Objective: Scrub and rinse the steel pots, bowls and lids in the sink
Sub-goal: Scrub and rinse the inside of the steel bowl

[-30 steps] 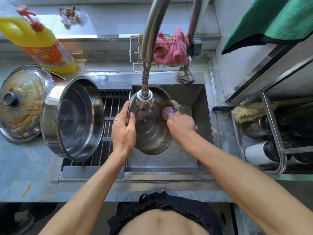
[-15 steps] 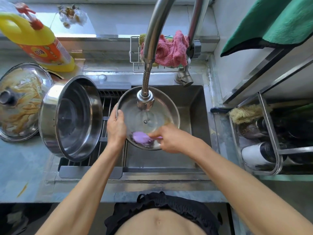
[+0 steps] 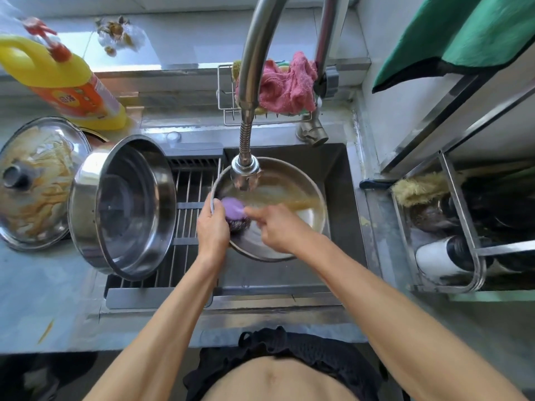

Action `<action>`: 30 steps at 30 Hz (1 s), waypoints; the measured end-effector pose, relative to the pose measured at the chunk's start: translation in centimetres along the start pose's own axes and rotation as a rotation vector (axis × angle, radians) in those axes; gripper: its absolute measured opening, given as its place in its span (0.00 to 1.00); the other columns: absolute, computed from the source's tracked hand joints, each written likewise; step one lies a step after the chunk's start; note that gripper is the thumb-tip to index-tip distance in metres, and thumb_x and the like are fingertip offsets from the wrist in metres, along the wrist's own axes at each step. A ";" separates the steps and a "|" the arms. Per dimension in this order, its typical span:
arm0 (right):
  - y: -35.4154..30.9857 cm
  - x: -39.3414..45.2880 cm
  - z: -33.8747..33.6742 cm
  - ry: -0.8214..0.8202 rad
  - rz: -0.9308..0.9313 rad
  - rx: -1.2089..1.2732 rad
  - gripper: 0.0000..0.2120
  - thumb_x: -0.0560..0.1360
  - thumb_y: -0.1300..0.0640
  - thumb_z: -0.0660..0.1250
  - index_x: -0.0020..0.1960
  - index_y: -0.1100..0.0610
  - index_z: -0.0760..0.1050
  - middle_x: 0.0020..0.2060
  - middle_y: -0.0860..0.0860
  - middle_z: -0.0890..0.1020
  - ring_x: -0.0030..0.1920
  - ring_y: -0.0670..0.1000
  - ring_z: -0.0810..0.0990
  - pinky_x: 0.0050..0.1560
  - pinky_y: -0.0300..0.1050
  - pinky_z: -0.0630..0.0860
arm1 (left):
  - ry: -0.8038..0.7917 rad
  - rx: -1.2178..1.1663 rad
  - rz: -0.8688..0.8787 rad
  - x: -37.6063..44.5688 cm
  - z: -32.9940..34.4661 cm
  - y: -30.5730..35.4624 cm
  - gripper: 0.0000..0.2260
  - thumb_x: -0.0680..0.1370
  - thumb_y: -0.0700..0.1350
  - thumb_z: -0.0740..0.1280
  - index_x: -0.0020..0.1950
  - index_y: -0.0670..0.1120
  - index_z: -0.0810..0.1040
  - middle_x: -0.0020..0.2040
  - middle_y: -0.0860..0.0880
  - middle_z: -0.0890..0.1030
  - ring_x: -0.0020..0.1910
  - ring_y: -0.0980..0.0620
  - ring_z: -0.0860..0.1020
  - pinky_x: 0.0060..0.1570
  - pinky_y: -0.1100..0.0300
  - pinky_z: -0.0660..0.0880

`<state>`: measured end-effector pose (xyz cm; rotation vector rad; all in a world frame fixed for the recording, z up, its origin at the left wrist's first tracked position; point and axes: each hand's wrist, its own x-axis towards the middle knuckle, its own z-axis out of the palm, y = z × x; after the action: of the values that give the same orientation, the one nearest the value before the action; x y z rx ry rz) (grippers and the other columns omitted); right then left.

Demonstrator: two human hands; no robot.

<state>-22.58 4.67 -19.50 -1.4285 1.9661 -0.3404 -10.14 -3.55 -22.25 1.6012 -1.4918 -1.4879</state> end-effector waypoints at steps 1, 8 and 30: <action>-0.1 -0.2 0.2 -0.077 -0.014 0.016 0.22 0.76 0.64 0.60 0.65 0.48 0.77 0.50 0.57 0.82 0.49 0.59 0.78 0.52 0.51 0.77 | 0.011 0.023 0.014 0.4 -0.2 0.2 0.14 0.86 0.44 0.55 0.61 0.52 0.80 0.51 0.53 0.82 0.60 0.47 0.78 0.56 0.58 0.71; 2.4 -2.7 -1.9 -0.262 0.259 -0.404 0.15 0.76 0.61 0.60 0.61 0.57 0.76 0.57 0.57 0.79 0.54 0.59 0.80 0.45 0.45 0.71 | 0.024 0.077 0.046 0.1 -1.4 -0.5 0.19 0.87 0.45 0.55 0.78 0.47 0.68 0.74 0.52 0.72 0.73 0.56 0.68 0.71 0.63 0.62; 2.9 1.9 -3.5 -0.021 0.060 -0.790 0.14 0.79 0.62 0.57 0.61 0.56 0.76 0.56 0.55 0.80 0.54 0.58 0.80 0.46 0.46 0.67 | -0.023 0.195 0.132 -0.1 -3.0 1.1 0.19 0.86 0.49 0.55 0.76 0.56 0.71 0.73 0.53 0.75 0.72 0.52 0.71 0.71 0.59 0.64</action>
<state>-27.28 3.40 -19.26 -1.8046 2.2275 0.5437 -7.81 -4.68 -20.43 1.5633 -1.7661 -1.3270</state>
